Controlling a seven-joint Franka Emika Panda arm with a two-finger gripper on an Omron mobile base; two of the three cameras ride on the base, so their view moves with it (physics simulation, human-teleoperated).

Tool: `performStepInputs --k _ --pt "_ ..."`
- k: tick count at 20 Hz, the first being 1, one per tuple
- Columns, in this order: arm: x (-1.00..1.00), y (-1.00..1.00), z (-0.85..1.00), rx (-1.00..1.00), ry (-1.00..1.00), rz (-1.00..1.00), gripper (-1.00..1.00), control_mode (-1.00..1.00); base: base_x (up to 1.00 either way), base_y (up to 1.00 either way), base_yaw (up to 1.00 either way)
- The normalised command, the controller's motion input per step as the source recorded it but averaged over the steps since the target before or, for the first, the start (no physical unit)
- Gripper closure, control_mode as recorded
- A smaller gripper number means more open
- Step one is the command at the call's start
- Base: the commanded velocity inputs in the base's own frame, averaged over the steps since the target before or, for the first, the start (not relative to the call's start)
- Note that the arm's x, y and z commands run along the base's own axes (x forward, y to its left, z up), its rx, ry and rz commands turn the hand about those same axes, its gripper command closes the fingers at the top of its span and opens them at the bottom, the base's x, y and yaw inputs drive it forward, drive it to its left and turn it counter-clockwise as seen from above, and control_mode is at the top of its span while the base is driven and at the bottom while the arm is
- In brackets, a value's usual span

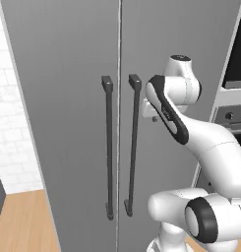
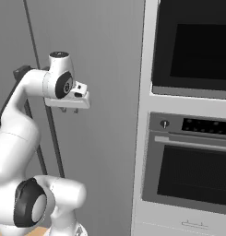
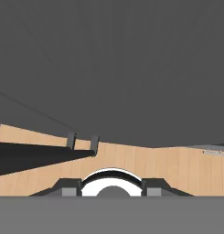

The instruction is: Take the strawberry from the fridge and place it on top of the pancake, located on the dining counter.

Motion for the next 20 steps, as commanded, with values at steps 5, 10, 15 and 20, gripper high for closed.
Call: performStepInputs --k 5,10,15,20 --pt "0.0 0.0 0.0 0.0 0.0 0.0 -1.0 1.0 0.0 0.0 0.0" --pt "0.0 0.0 0.0 0.0 0.0 0.0 -1.0 1.0 -0.43 0.06 0.0" --pt "0.0 0.0 0.0 0.0 0.0 0.0 -1.0 1.0 -0.53 0.38 -0.01" --pt "0.0 0.0 0.0 0.0 0.0 0.0 -1.0 1.0 -0.35 0.44 0.0"
